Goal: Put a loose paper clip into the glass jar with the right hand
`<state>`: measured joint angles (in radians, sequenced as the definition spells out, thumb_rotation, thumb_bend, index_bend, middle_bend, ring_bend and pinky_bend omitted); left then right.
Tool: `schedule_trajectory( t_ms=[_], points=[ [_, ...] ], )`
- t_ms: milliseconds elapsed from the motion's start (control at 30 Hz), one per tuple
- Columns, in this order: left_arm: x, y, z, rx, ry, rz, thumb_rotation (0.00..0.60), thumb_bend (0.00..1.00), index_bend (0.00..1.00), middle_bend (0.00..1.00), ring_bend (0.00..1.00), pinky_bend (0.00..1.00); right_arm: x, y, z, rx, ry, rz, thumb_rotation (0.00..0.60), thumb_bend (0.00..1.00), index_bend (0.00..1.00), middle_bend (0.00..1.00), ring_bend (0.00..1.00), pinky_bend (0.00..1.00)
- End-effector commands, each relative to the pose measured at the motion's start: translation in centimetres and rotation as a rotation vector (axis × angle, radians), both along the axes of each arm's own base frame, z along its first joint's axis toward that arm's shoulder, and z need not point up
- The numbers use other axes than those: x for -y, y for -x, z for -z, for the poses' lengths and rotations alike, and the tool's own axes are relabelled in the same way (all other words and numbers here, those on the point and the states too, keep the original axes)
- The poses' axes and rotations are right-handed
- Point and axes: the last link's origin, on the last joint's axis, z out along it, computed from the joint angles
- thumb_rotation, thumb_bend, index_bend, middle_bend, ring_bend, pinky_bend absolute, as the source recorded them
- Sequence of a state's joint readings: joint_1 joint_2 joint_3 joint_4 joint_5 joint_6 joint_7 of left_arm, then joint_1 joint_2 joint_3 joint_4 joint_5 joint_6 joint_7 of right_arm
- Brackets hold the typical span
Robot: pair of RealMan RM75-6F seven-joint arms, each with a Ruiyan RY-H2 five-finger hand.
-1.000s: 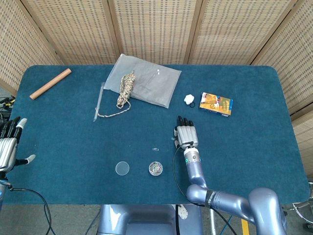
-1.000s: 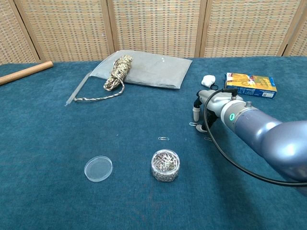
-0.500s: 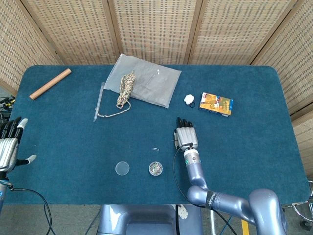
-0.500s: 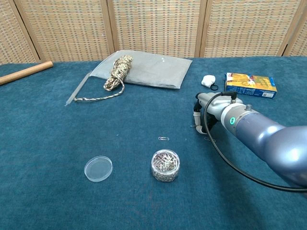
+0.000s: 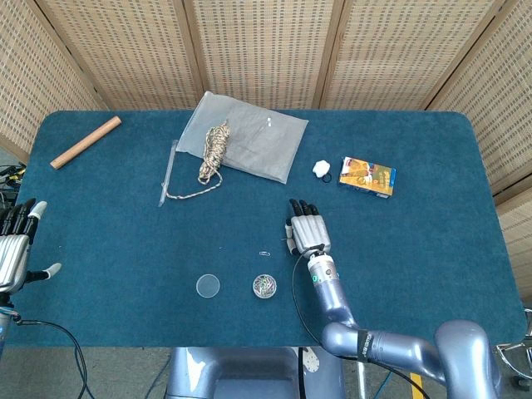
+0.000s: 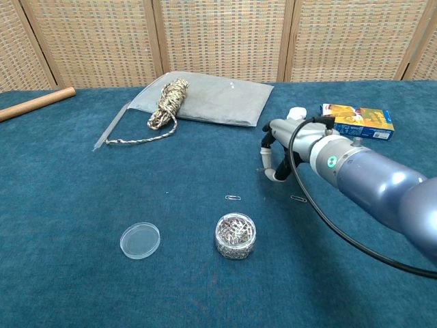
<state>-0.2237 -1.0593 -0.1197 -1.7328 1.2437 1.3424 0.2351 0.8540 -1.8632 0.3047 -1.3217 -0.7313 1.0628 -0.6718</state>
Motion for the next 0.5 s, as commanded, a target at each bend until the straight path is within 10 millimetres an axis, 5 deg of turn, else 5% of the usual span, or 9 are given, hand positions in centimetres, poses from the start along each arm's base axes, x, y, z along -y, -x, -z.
schedule_trajectory(
  t_ms=[33,500],
  points=[
    [0.0,0.0,0.0,0.001,0.002,0.001,0.6,0.0,0.0,0.0,0.0,0.0,-1.5,-1.5,-2.2,0.052,-0.017,-0.119,0.6,0.43,0.68,0.06,0.0,0.1],
    [0.2,-0.2,0.1,0.007,0.01,0.012,0.6,0.0,0.0,0.0,0.0,0.0,-7.2,-3.2,-1.8,-0.005,-0.193,-0.4,0.6,0.43,0.68,0.07,0.0,0.1]
  ],
)
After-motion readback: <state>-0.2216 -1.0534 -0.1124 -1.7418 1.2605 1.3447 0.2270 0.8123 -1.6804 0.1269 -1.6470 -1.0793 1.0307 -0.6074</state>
